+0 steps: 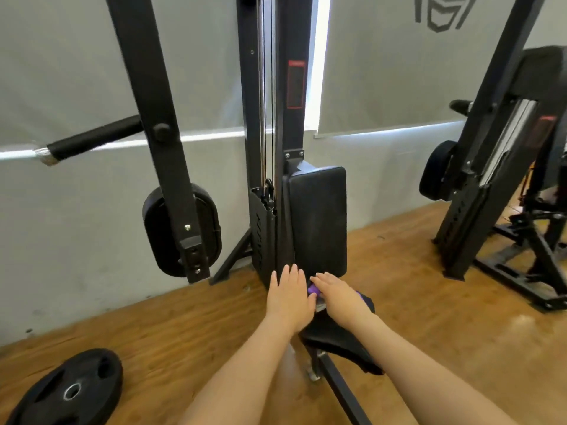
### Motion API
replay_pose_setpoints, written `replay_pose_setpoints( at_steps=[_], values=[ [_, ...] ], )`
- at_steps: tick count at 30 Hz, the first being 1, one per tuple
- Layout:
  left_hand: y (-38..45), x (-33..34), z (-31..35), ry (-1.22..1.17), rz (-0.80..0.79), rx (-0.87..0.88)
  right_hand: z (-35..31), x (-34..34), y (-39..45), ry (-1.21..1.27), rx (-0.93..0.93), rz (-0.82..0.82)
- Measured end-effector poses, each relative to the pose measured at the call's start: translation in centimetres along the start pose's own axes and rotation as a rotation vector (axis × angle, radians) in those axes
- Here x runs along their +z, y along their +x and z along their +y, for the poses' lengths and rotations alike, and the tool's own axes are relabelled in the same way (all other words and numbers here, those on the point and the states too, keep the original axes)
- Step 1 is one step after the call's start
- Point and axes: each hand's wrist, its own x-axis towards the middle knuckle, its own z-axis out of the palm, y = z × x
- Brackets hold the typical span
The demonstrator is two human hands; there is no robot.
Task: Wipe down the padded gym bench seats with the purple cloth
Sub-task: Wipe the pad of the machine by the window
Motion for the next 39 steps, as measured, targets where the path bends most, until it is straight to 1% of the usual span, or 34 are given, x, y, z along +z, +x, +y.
replay_pose_setpoints(
  at_steps=[3,5,8,12,14,19,22,23,25,27,29,30,31,33,35,37,39],
  values=[
    [6.6,-0.5,-1.2,0.010,-0.008,0.021,2.1,-0.8,5.7,0.006,0.031,0.010],
    [10.7,-1.2,-2.0,0.022,0.009,0.037,3.5,-1.8,9.3,0.017,0.042,0.048],
    [16.5,-2.4,-3.1,0.024,0.049,0.040,5.7,-3.3,14.2,0.044,0.044,0.120],
    [22.5,-3.0,-4.0,-0.006,0.058,0.032,8.1,-4.6,20.3,0.075,0.015,0.148],
    [25.5,-3.0,-4.6,-0.040,0.064,-0.013,9.3,-5.1,23.7,0.089,-0.013,0.173],
    [32.5,-3.3,-6.2,-0.114,0.116,-0.135,12.8,-6.9,32.1,0.111,-0.097,0.327],
    [36.1,-3.8,-6.8,-0.151,0.142,-0.198,13.8,-8.9,37.1,0.101,-0.188,0.400],
    [37.1,-3.9,-7.1,-0.147,0.149,-0.211,13.9,-9.7,38.6,0.088,-0.233,0.399],
    [38.7,-3.8,-7.4,-0.132,0.160,-0.233,14.0,-11.0,41.5,0.073,-0.316,0.346],
    [39.9,-3.4,-7.9,-0.130,0.162,-0.261,13.4,-11.9,44.1,0.015,-0.437,0.204],
    [40.7,-2.8,-8.3,-0.120,0.152,-0.287,12.3,-11.7,45.9,0.052,-0.618,0.039],
    [41.0,-2.6,-8.6,-0.117,0.143,-0.296,12.1,-11.0,46.4,0.083,-0.657,-0.019],
    [41.3,-2.3,-8.7,-0.122,0.137,-0.304,12.0,-10.5,46.3,0.076,-0.613,-0.045],
    [41.9,-1.9,-9.0,-0.139,0.133,-0.306,12.5,-9.4,45.8,0.025,-0.483,0.005],
    [42.3,-1.7,-9.0,-0.152,0.155,-0.284,13.4,-8.5,45.6,0.062,-0.482,0.071],
    [42.8,-1.7,-8.8,-0.163,0.187,-0.241,14.8,-8.7,45.6,0.048,-0.490,0.085],
    [43.5,-2.0,-8.5,-0.175,0.205,-0.199,17.4,-9.3,45.4,0.047,-0.419,0.111]
  ],
)
